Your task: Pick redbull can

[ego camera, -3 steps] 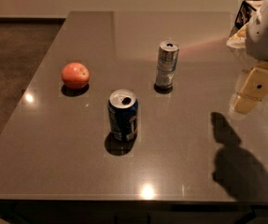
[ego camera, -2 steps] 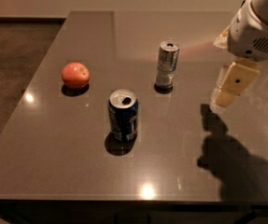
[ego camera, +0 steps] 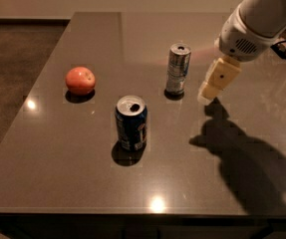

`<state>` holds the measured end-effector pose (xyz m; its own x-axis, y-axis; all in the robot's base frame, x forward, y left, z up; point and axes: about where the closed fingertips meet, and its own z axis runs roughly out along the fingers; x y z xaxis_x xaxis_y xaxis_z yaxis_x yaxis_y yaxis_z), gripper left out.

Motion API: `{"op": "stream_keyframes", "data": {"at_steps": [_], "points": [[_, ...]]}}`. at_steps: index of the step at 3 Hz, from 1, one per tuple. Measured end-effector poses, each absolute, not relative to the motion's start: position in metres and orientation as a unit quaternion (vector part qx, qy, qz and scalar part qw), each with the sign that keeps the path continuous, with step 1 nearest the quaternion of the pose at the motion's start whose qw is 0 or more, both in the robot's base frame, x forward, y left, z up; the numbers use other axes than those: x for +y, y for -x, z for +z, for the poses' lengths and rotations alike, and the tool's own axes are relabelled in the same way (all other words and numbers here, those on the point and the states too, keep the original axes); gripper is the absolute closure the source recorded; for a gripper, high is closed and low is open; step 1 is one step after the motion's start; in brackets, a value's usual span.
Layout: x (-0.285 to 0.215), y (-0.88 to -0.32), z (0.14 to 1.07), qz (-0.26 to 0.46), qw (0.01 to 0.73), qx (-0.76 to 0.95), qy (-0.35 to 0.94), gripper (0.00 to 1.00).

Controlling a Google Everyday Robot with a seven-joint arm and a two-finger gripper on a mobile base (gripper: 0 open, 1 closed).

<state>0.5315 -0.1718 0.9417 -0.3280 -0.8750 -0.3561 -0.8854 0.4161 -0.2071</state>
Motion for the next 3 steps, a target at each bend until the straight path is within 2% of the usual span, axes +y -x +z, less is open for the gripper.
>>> {"op": "stream_keyframes", "data": {"at_steps": [3], "points": [[-0.123, -0.596, 0.923, 0.099, 0.278, 0.826, 0.480, 0.00]]}}
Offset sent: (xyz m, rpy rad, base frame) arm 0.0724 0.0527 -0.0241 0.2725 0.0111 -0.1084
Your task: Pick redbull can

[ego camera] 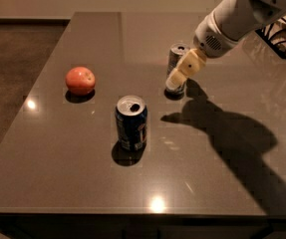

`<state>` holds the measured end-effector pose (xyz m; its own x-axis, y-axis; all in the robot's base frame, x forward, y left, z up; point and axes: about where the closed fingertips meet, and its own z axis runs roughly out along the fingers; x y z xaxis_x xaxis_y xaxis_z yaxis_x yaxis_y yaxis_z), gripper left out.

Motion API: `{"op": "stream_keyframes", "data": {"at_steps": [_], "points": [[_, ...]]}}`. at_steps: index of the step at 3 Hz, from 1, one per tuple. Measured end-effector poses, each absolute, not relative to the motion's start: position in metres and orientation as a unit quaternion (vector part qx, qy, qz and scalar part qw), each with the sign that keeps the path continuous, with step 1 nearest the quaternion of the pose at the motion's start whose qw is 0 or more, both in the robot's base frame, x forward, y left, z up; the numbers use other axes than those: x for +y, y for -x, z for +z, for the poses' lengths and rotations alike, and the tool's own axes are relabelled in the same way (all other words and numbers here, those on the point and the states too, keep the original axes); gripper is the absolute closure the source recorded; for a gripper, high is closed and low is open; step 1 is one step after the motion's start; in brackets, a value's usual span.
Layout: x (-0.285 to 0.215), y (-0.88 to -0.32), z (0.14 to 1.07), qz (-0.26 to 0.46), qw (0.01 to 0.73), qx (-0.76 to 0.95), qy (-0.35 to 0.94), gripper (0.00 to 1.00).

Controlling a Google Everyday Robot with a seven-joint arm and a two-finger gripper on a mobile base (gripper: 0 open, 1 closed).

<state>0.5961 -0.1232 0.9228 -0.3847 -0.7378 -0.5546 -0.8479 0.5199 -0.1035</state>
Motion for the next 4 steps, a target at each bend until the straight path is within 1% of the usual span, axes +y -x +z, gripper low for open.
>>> {"op": "stream_keyframes", "data": {"at_steps": [1, 2, 4], "points": [[-0.114, -0.613, 0.922, 0.118, 0.297, 0.823, 0.469, 0.18], [-0.112, -0.620, 0.922, 0.134, 0.306, 0.821, 0.463, 0.42], [-0.112, -0.609, 0.954, 0.174, 0.316, 0.800, 0.479, 0.88]]}}
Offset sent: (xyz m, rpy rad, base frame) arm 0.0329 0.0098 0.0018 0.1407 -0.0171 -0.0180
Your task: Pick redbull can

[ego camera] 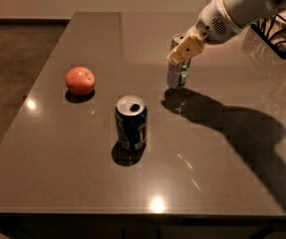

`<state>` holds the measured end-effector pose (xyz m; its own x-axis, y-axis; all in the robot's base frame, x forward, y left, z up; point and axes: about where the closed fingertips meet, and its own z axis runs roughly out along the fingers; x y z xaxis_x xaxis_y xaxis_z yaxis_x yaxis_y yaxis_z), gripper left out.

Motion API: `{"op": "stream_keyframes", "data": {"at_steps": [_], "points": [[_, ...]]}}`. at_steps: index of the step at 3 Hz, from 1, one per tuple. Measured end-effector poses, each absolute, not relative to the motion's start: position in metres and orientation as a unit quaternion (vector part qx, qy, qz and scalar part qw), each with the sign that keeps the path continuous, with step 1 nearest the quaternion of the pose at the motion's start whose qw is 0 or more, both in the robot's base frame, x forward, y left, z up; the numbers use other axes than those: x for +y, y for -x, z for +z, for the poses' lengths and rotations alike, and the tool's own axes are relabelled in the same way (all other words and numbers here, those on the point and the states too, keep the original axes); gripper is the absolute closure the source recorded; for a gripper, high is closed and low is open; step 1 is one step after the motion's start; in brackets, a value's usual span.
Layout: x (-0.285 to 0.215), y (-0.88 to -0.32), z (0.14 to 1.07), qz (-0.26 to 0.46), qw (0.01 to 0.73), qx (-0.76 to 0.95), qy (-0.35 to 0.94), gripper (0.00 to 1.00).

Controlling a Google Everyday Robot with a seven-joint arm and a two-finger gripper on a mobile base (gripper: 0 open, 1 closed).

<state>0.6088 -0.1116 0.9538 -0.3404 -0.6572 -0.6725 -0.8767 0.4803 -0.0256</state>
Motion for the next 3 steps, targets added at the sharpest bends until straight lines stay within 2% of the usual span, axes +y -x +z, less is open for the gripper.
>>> {"op": "stream_keyframes", "data": {"at_steps": [1, 3], "points": [[-0.107, -0.598, 0.983, 0.188, 0.324, 0.784, 0.495, 1.00], [-0.101, -0.589, 1.012, 0.199, 0.334, 0.766, 0.512, 1.00]]}}
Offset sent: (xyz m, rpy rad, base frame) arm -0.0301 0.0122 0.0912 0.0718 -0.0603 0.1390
